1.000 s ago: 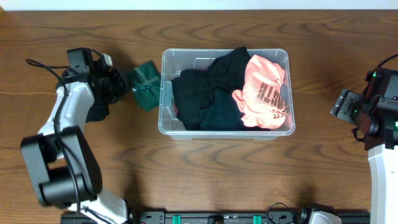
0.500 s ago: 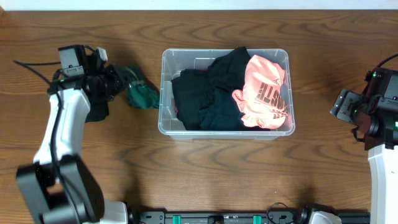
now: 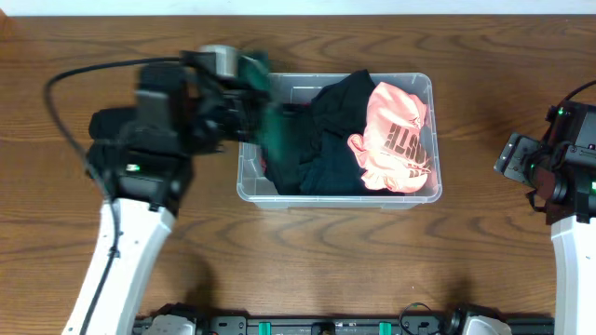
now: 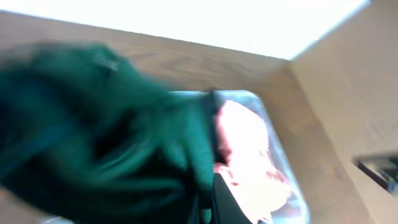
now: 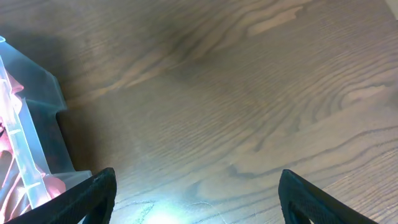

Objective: Pack container
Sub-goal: 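Place the green garment into the bin and press it down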

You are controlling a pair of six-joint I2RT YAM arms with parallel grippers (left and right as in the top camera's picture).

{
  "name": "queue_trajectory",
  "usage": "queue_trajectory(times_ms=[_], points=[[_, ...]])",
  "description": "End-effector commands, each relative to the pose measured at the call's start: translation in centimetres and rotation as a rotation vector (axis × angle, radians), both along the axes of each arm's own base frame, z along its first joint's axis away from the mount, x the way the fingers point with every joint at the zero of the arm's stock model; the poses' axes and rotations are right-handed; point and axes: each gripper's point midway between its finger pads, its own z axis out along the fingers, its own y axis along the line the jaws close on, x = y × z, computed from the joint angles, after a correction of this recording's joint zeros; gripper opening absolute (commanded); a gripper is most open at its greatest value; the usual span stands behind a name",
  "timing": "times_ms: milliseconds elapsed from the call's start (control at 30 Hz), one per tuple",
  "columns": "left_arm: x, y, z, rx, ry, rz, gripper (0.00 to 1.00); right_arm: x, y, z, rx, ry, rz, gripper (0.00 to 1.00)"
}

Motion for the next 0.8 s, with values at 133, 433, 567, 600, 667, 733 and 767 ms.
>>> queue_trajectory(times_ms=[133, 433, 567, 600, 667, 733, 767], points=[[-2.1, -9.0, 1.3, -0.047, -0.079, -0.234, 0.06, 0.0, -0.3, 0.6, 0.004, -0.020, -0.020, 0.82], [-1.3, -12.9, -4.4, -0.006, 0.034, -0.302, 0.06, 0.0, -0.3, 0.5, 0.004, -0.019, -0.020, 0.82], [-0.9, -13.0, -9.1, 0.049, 0.163, -0.299, 0.22, 0.0, -0.3, 0.6, 0.003, -0.020, -0.020, 0.82], [-0.9, -12.8, -10.0, 0.062, 0.188, -0.297, 0.24, 0.0, -0.3, 0.6, 0.003, -0.020, -0.020, 0.82], [-0.6, -12.1, -11.3, 0.089, 0.214, -0.290, 0.41, 0.0, -0.3, 0.6, 0.003, -0.020, -0.020, 0.82], [0.3, -10.6, -11.6, 0.118, 0.222, -0.231, 0.45, 0.0, -0.3, 0.6, 0.004, -0.020, -0.020, 0.82], [0.7, -10.0, -11.5, 0.126, 0.218, -0.206, 0.51, 0.0, -0.3, 0.6, 0.004, -0.020, -0.020, 0.82]])
